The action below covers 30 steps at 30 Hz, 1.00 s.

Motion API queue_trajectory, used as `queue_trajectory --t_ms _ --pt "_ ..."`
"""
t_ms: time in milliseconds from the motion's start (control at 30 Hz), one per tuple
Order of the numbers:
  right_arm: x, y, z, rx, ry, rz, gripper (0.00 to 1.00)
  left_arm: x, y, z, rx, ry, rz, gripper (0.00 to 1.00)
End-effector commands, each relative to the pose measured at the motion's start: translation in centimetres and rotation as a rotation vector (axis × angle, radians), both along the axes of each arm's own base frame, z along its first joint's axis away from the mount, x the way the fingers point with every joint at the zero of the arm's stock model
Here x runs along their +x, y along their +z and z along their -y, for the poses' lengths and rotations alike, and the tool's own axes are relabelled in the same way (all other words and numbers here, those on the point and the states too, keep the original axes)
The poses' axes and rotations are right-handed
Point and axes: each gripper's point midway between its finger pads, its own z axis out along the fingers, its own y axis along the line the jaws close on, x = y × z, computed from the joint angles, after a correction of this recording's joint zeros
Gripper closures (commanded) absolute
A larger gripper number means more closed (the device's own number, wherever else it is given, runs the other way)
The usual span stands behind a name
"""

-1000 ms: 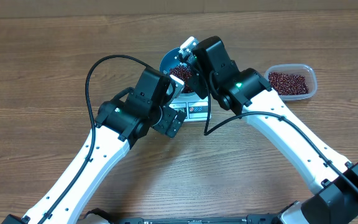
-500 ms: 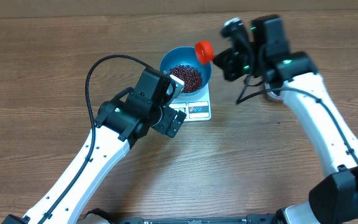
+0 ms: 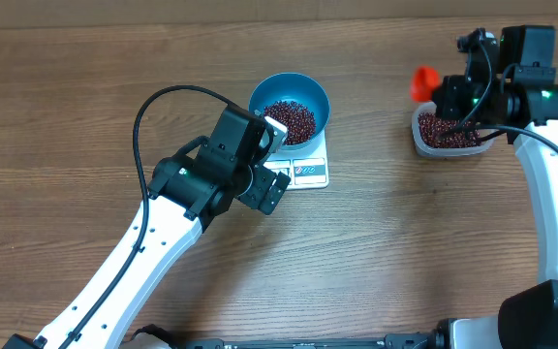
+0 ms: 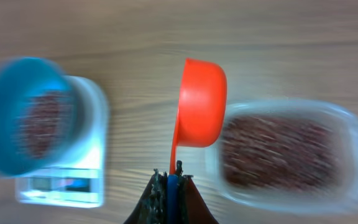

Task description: Scoop item into bowl and weigh 150g on scale

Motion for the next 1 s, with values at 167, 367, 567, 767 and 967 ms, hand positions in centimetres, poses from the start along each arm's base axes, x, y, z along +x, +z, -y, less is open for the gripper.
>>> queue_trajectory --t_ms 167,367,567,767,967 --pt "-1.8 -2.2 6.3 -0.347 -0.165 -0.087 0.96 -0.1 0.9 0.1 -0.013 -0.017 0.024 0.0" --pt "-2.1 -5.0 6.7 -0.385 -0.135 -0.167 0.96 -0.1 0.9 0.1 -0.013 -0.017 0.024 0.0" --pt "-1.9 -8.4 6.3 -0.393 -0.081 -0.253 0.96 -0.1 0.9 0.1 -0.013 -0.017 0.024 0.01" --pt "-1.9 -11.2 5.6 -0.374 -0.001 -0.324 0.96 -0.1 0.9 0.1 -0.013 -0.017 0.024 0.0" --pt "-1.8 -12.1 3.8 -0.302 0.102 -0.329 0.96 -0.1 0.9 0.1 -0.013 -0.017 0.024 0.0"
